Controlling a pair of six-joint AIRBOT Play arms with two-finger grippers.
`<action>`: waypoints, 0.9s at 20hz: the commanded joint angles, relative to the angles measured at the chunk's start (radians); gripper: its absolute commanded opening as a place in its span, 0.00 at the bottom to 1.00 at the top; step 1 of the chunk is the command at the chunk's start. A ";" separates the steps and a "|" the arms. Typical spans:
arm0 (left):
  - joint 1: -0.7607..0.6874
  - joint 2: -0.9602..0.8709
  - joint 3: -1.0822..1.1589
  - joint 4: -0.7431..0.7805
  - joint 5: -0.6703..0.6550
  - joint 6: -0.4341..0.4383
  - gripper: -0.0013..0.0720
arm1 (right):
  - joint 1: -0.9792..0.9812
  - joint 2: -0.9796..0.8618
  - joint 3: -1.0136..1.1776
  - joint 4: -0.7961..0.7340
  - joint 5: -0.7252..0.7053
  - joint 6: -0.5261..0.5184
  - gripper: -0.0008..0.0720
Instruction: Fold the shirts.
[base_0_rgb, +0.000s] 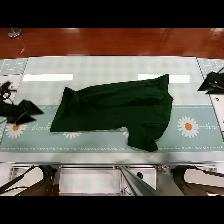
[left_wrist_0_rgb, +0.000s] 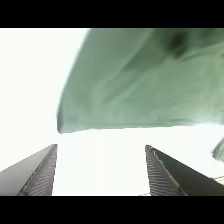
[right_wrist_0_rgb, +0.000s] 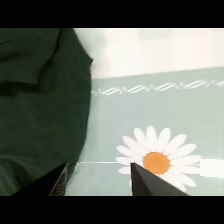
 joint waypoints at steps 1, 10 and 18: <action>0.071 0.035 -0.137 0.011 0.040 0.008 0.89 | -0.112 0.093 -0.194 0.169 -0.134 -0.053 0.68; -0.062 -0.088 -0.139 0.018 0.140 0.047 0.89 | -0.108 0.094 -0.212 0.223 -0.153 -0.077 0.68; -0.248 -0.219 -0.139 -0.009 0.258 0.029 0.69 | -0.108 0.094 -0.211 0.219 -0.127 -0.077 0.68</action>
